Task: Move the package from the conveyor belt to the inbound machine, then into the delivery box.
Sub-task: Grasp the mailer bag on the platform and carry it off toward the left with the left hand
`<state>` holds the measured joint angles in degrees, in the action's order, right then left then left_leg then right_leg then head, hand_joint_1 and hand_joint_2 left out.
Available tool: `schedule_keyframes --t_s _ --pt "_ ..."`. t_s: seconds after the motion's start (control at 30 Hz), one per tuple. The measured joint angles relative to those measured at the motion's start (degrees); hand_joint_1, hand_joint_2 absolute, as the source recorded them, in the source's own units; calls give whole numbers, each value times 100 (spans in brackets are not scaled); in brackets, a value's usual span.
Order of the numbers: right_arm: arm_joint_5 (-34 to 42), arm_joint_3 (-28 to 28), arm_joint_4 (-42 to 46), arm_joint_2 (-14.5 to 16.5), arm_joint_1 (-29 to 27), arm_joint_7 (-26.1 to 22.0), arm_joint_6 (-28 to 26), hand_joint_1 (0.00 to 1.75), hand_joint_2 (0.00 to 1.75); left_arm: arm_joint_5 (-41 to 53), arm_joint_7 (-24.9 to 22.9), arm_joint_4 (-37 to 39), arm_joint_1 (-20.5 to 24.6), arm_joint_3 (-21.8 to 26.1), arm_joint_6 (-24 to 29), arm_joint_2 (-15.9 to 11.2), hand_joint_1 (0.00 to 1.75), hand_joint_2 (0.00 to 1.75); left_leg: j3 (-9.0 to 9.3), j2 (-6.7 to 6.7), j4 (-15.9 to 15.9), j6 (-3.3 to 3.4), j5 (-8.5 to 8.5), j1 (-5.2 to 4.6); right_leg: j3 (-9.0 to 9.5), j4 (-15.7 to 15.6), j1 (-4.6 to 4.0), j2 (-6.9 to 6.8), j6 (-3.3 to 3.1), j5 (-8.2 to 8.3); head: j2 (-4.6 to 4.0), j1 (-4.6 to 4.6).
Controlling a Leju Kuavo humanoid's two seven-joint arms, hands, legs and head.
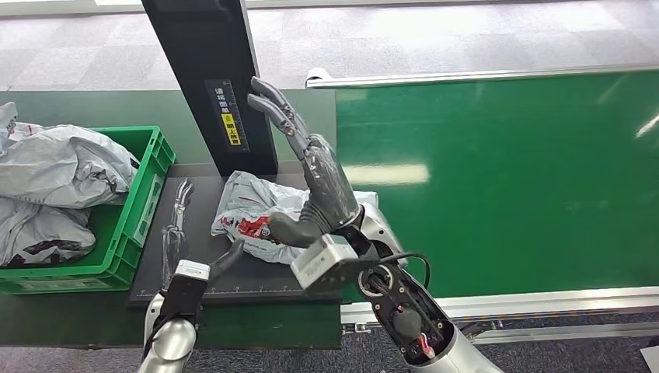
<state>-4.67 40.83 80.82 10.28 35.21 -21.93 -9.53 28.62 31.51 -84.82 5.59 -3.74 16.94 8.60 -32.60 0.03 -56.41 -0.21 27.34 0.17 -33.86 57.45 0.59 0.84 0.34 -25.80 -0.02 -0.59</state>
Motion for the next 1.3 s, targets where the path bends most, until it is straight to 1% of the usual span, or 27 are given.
schedule_keyframes --t_s 0.07,0.1,0.17,0.23,0.3,0.37,0.47,0.63,0.77,0.9,0.97,1.03,1.13,1.3 --pt "101 -48 -826 -3 380 458 658 0 175 338 -108 131 74 2 85 12 0 175 4 -4 0 3 -3 0 5 -1 0 -4 1 1 0 1" --pt "27 -108 -1357 -3 582 515 909 0 175 551 -204 245 122 -11 151 16 0 175 5 -12 -1 5 -7 -1 8 -1 1 -12 1 2 0 2" --pt "-240 -259 -2289 9 886 392 1181 0 175 1026 -492 487 213 -59 256 16 0 175 5 -30 -2 8 -15 -1 14 -1 1 -30 4 4 0 3" --pt "-518 -384 -2899 19 1062 358 1327 0 175 1703 -963 740 339 -151 280 6 0 175 4 -38 -4 8 -19 -1 14 -1 1 -38 5 7 0 2" --pt "-770 -500 -3262 20 1127 431 1430 0 175 2491 -1529 1041 550 -291 176 -15 0 175 3 -40 -5 8 -20 -2 13 -1 2 -38 6 8 0 1" --pt "-962 -637 -3464 17 1128 512 1469 0 175 3082 -1960 1360 812 -420 -74 -41 0 175 2 -40 -5 8 -19 -2 10 -1 2 -38 6 9 0 1" --pt "-1164 -868 -3617 -8 1101 595 1474 0 175 3615 -2314 1864 1194 -558 -512 -74 0 175 -1 -38 -5 7 -19 -2 5 -1 1 -36 6 9 0 1" --pt "-1391 -1259 -3669 -85 995 724 1473 0 175 4078 -2472 2608 1762 -767 -984 -111 0 175 -2 -40 -5 7 -19 -1 6 -1 1 -37 6 8 0 0" --pt "-1504 -1510 -3670 -150 882 743 1416 0 175 4472 -2369 3089 2173 -1068 -1209 -122 0 175 8 -57 -5 9 -20 -2 23 -2 3 -55 7 7 0 0" --pt "-1563 -1713 -3645 -225 722 737 1361 0 175 4682 -2308 3581 2581 -1429 -1291 -116 0 175 30 -76 -4 12 -22 -3 55 -3 9 -78 8 5 0 1" --pt "-1583 -1782 -3605 -264 643 736 1358 0 175 4687 -2303 3768 2727 -1541 -1338 -103 77 175 44 -78 -4 13 -23 -6 71 -4 12 -80 10 4 0 1" --pt "-1595 -1831 -3544 -298 573 740 1358 0 175 4655 -2301 3937 2833 -1623 -1439 -89 161 175 58 -81 -4 15 -23 -9 86 -5 15 -82 14 2 0 1" --pt "-1615 -1902 -3445 -339 478 751 1358 0 175 4561 -2280 4200 2962 -1732 -1595 -79 174 175 74 -88 -4 18 -24 -11 104 -6 17 -86 16 1 0 1" --pt "-1644 -1980 -3328 -379 379 768 1359 0 175 4425 -2207 4500 3144 -1829 -1644 -67 175 175 86 -88 -4 19 -26 -11 117 -6 17 -87 19 3 0 1"
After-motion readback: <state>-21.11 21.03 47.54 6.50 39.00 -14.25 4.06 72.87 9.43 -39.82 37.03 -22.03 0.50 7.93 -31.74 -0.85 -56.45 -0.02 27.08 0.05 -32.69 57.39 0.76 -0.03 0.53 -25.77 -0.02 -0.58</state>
